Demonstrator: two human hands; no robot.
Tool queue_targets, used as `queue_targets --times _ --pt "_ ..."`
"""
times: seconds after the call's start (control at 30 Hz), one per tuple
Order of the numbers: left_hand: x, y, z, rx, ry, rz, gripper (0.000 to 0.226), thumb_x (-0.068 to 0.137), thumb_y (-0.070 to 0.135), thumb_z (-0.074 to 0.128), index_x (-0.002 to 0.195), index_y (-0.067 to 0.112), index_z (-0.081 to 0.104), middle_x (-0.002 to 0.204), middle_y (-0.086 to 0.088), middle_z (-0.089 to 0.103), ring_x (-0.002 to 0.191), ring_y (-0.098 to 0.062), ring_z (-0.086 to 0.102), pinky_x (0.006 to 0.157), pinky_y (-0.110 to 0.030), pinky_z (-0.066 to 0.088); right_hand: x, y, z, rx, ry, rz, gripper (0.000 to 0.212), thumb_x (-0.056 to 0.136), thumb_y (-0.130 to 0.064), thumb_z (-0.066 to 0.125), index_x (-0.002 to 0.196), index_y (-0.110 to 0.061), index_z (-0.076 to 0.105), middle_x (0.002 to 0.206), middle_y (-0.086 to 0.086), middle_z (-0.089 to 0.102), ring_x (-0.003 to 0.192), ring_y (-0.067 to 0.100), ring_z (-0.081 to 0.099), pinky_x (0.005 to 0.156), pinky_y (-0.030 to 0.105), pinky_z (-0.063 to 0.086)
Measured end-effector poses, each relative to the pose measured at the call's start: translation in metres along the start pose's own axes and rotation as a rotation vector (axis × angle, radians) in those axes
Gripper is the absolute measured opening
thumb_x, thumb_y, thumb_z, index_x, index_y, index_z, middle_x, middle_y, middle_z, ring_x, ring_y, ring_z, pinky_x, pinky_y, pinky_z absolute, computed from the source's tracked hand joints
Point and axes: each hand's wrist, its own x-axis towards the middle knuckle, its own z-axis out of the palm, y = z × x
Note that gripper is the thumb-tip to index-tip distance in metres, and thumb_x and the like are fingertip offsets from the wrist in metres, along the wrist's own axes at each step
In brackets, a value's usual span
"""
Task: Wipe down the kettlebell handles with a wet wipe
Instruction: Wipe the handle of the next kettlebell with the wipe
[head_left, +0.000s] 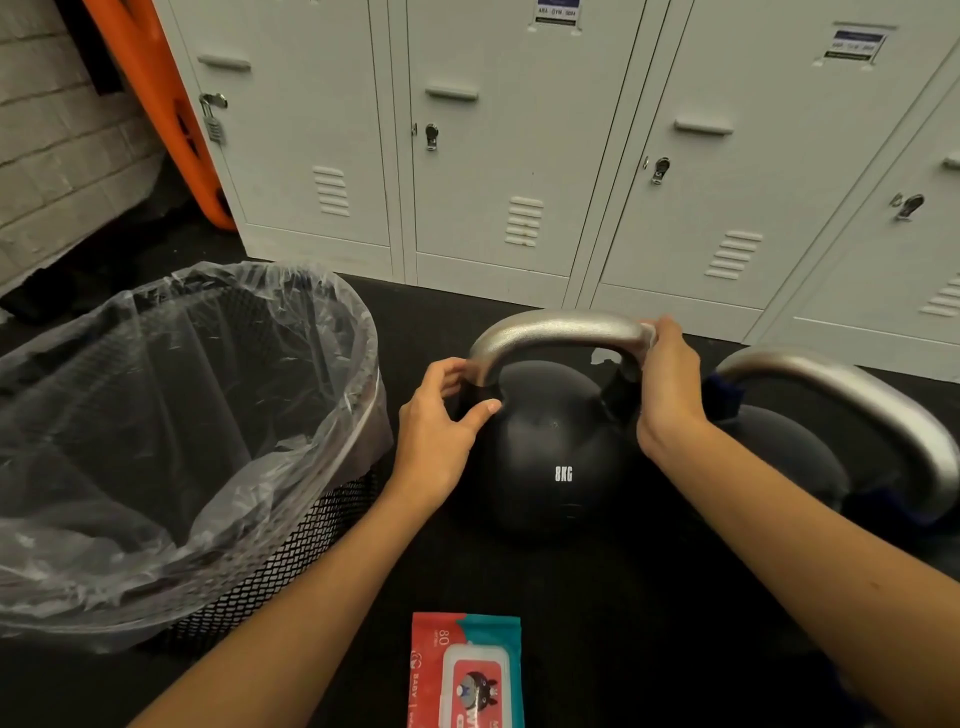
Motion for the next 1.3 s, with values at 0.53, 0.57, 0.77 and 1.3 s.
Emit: queue_targets --times 0.53,0.57,0.77,1.3 --pt "0.001 -0.001 -0.001 -0.015 -0.003 0.001 0.045 0.080 0.019 0.076 0.114 0.033 0.049 0.111 0.016 0.056 0.111 -0.002 0.052 0.097 -0.019 0.039 0.025 -0.015 -0.009 0.091 -0.091 0.149 0.043 0.103 -0.028 0.032 0.071 -0.013 0.056 0.051 -0.002 0.059 0.069 0.016 0.054 0.078 0.028 0.045" --pt "0.001 0.000 0.000 -0.018 -0.004 0.001 0.045 0.080 0.019 0.076 0.113 0.033 0.049 0.111 0.017 0.057 0.111 -0.002 0.052 0.096 -0.018 0.039 0.023 -0.008 -0.010 0.093 -0.091 0.152 0.044 0.103 -0.028 0.032 0.075 -0.011 0.061 0.058 0.000 0.063 0.076 0.018 0.058 0.084 0.029 0.047" --pt "0.000 -0.001 0.000 -0.030 -0.003 0.005 0.044 0.079 0.019 0.076 0.112 0.033 0.050 0.111 0.017 0.057 0.112 -0.003 0.052 0.097 -0.019 0.039 0.014 0.008 -0.018 0.091 -0.075 0.361 0.047 0.103 -0.031 0.028 0.112 -0.007 0.068 0.107 0.011 0.069 0.100 0.021 0.063 0.094 0.033 0.046" --pt "0.002 -0.003 0.000 -0.028 -0.010 0.011 0.043 0.080 0.019 0.076 0.115 0.030 0.052 0.113 0.014 0.058 0.115 -0.006 0.054 0.099 -0.021 0.040 0.012 -0.013 -0.017 -0.071 -0.070 0.236 0.032 0.100 -0.022 0.035 0.094 -0.010 0.063 0.100 0.012 0.069 0.100 0.029 0.064 0.083 0.031 0.051"
